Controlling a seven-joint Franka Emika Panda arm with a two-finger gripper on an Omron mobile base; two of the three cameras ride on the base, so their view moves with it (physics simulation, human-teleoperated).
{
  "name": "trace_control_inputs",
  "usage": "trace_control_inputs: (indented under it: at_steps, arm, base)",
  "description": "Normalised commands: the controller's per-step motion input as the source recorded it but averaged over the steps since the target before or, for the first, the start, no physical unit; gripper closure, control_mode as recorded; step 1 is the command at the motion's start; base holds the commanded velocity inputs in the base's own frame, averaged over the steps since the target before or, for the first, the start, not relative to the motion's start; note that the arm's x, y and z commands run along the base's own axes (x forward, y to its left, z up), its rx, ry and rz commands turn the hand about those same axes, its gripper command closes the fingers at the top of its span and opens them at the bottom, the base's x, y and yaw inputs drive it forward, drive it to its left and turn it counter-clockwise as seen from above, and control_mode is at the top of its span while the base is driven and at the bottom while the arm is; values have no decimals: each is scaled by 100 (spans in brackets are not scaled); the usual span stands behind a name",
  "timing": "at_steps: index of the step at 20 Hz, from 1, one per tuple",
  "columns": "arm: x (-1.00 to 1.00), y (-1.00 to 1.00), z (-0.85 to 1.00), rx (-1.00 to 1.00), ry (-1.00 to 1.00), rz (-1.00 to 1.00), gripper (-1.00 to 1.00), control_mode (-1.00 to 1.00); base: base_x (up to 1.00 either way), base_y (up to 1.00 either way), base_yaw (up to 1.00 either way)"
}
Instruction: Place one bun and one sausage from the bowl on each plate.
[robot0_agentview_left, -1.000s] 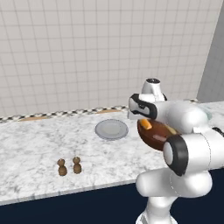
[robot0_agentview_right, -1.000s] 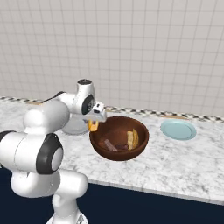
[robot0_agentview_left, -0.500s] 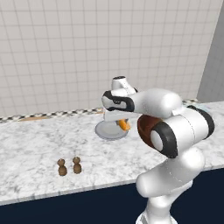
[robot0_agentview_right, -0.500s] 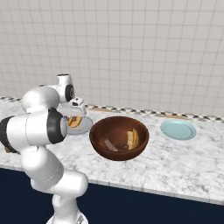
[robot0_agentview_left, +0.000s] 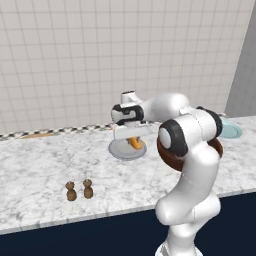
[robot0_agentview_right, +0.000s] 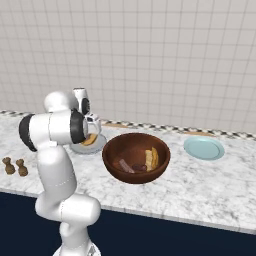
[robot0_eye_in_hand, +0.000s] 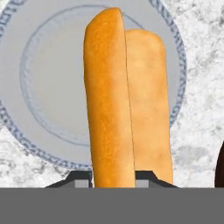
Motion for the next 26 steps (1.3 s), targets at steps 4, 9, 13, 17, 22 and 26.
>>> trace_control_inputs:
  at_steps: [4, 9, 13, 17, 22, 26]
  arm:
    - [62, 0, -11, 0, 12, 0, 100, -100]
    - [28, -5, -38, 0, 11, 0, 100, -100]
    - [10, 0, -38, 0, 1, 0, 100, -100]
    - [-10, -11, -2, 0, 0, 0, 100, -100]
    - [-39, -39, 0, 3, 0, 0, -100, -100]
    - [-12, -10, 0, 0, 0, 0, -100, -100]
  base:
    - [0, 0, 0]
    - [0, 0, 0]
    - [0, 0, 0]
    - [0, 0, 0]
    - [0, 0, 0]
    - [0, 0, 0]
